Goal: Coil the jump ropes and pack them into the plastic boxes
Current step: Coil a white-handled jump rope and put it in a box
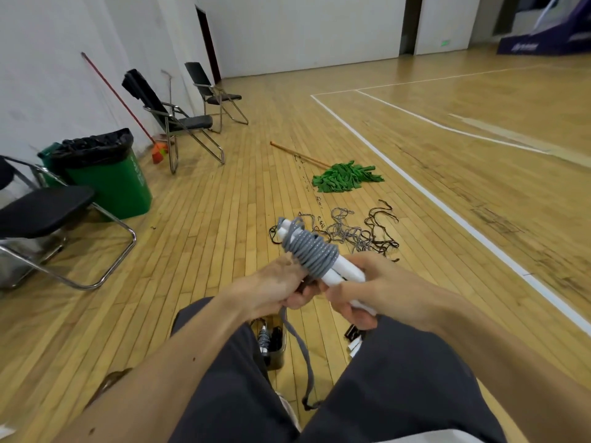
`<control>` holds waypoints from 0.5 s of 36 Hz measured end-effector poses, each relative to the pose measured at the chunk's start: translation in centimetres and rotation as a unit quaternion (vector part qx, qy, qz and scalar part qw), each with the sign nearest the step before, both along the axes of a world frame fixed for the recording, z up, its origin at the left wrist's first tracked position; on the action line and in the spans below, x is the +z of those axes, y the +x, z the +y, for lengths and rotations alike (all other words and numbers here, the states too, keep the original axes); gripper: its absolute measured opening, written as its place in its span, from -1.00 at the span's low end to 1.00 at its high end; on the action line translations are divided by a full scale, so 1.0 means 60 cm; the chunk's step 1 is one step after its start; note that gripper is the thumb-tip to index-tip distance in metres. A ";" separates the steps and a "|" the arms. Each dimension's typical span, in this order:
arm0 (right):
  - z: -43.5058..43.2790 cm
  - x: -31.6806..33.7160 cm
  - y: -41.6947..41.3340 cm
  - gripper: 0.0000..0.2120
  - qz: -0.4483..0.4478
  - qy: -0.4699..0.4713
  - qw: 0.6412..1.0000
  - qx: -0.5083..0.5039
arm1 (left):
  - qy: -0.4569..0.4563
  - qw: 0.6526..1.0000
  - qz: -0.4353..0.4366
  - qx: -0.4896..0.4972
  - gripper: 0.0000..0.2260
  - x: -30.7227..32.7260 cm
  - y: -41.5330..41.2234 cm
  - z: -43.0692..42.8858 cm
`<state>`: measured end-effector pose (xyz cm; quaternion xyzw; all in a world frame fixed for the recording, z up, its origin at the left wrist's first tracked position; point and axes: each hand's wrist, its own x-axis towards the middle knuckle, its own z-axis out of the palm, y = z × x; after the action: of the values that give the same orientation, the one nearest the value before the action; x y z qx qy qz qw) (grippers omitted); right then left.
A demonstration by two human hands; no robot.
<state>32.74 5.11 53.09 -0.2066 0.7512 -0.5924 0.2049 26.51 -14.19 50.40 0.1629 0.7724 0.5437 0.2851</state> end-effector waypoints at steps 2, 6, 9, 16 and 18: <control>0.002 -0.004 -0.009 -0.91 0.008 -0.018 0.999 -0.041 | 0.004 0.998 -0.051 0.026 -0.70 0.007 0.017 0.001; 0.015 -0.016 -0.032 -0.83 0.004 -0.003 0.993 -0.118 | -0.034 0.999 -0.019 0.002 -0.62 0.009 0.030 -0.005; 0.013 -0.035 -0.037 -0.84 -0.007 0.030 0.987 -0.160 | -0.107 0.994 0.035 -0.007 -0.62 0.007 0.040 -0.002; 0.007 -0.053 -0.048 -0.85 -0.002 0.093 0.978 -0.187 | -0.272 0.928 0.246 -0.066 -0.75 0.025 0.040 0.004; 0.006 -0.052 -0.052 -0.86 0.001 0.118 0.977 -0.176 | -0.313 0.900 0.296 -0.065 -0.74 0.036 0.040 0.004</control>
<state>29.65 5.46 49.97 -0.0462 0.8409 -0.5259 0.1192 28.89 -13.93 52.57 0.2689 0.9392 0.1805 0.1143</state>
